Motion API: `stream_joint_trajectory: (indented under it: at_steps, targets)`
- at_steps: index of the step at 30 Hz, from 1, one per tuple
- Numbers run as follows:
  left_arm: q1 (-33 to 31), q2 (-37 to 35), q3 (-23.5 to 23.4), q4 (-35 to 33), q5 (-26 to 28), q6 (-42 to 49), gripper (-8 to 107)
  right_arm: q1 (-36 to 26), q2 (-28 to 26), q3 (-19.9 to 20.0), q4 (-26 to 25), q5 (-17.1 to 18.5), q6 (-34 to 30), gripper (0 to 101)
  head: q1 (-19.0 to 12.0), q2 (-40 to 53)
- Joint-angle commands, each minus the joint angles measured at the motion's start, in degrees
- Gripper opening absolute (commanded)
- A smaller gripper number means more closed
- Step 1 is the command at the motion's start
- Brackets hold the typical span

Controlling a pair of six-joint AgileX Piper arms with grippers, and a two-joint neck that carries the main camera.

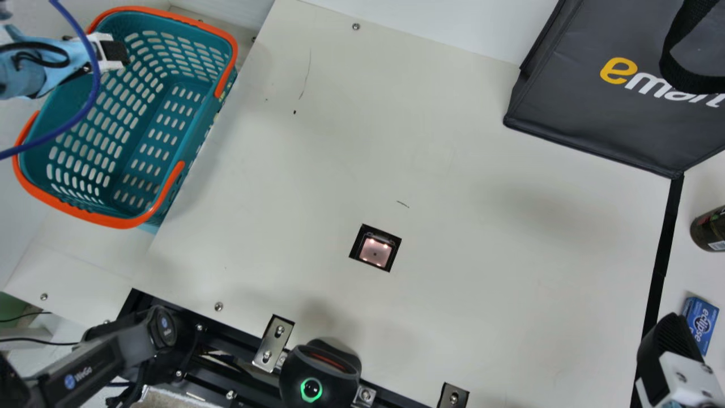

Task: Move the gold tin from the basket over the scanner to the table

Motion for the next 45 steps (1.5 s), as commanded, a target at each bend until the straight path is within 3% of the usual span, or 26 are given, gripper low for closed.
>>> stream_joint_trajectory:
  at_steps: [1,23,45]
  targets:
    - [0.0,2.5,0.5,-0.2,-2.0,0.3,90,0.0,0.0,0.0,0.0,0.0,0.0,95,-1.7,0.1]
    - [-1.9,25.9,1.0,-2.7,-16.4,3.6,90,0.0,0.0,0.0,0.0,-0.1,0.0,95,-1.7,0.1]
    - [-3.4,43.6,-5.8,-7.1,-18.4,12.1,90,0.0,0.0,0.0,0.0,-0.1,0.0,95,-1.7,0.1]
